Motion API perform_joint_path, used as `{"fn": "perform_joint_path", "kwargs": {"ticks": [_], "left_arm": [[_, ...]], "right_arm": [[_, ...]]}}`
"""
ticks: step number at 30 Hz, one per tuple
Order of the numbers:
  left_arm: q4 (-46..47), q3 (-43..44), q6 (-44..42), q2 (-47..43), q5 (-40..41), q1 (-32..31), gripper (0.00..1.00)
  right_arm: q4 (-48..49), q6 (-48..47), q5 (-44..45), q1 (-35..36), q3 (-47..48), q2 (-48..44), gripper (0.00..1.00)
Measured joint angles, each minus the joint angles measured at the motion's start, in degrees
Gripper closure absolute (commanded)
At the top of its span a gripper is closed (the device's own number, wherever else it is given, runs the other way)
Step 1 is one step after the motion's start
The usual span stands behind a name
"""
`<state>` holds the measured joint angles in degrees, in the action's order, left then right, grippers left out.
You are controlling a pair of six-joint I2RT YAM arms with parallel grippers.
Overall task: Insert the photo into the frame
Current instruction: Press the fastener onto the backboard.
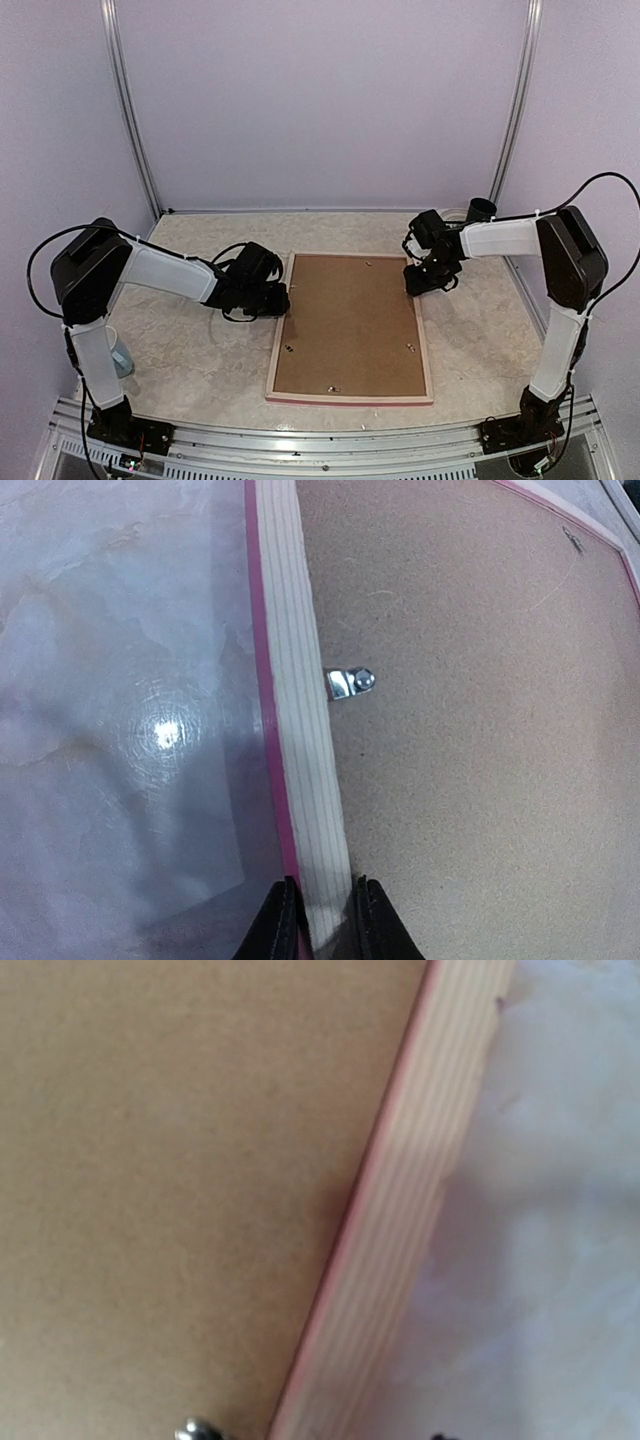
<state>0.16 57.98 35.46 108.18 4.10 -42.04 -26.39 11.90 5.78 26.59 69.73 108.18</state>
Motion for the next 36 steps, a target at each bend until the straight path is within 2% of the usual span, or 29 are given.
{"fn": "perform_joint_path", "kwargs": {"ticks": [16, 36], "left_arm": [[-3.48, 1.64, -5.09, 0.0, 0.39, 2.25, 0.84], [-6.01, 3.48, -8.79, 0.66, -0.63, 3.26, 0.84]], "right_arm": [[-4.28, -4.07, -1.84, 2.64, 3.39, 1.81, 0.53], [-6.01, -6.27, 3.13, 4.22, 4.52, 2.51, 0.68]]}}
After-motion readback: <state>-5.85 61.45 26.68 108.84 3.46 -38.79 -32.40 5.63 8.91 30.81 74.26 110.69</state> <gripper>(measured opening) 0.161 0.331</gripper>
